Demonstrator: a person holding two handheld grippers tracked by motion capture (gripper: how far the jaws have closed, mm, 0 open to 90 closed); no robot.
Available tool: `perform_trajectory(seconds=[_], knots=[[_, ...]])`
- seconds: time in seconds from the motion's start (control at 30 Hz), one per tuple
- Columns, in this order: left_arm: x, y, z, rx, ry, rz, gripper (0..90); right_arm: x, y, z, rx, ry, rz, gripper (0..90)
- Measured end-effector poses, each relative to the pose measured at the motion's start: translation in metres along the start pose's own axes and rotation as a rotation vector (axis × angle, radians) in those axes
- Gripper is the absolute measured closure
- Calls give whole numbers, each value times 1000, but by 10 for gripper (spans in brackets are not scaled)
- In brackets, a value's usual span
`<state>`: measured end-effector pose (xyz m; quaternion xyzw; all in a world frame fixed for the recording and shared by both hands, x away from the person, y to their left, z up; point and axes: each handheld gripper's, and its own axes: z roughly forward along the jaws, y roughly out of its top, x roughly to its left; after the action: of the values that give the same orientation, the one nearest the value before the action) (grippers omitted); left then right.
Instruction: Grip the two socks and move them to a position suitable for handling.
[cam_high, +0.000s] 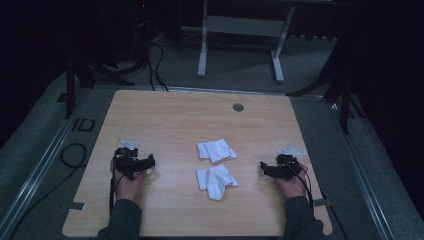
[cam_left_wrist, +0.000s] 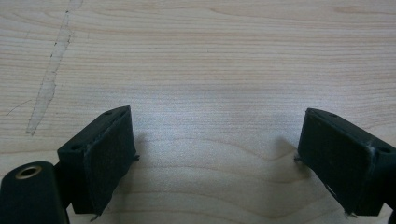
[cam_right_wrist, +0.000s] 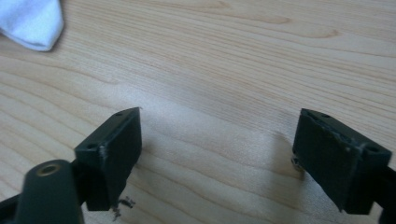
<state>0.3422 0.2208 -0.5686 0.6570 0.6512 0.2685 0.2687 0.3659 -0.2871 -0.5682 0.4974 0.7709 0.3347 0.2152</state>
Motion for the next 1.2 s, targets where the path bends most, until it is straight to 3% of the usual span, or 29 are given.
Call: perform_trajectory(seconds=[0.23,0.43,0.6,0.83,1.2], knots=[[0,0,0,0,1,0,109,1,0,-2,-3,-6,5,232],[0,0,0,0,0,0,109,5,1,-5,7,11,-15,374],[0,0,0,0,0,0,109,7,2,-8,14,17,-22,394],[0,0,0,0,0,0,109,13,3,-16,10,19,-54,429],[0,0,0,-2,-2,2,116,35,4,-28,32,31,-153,493]])
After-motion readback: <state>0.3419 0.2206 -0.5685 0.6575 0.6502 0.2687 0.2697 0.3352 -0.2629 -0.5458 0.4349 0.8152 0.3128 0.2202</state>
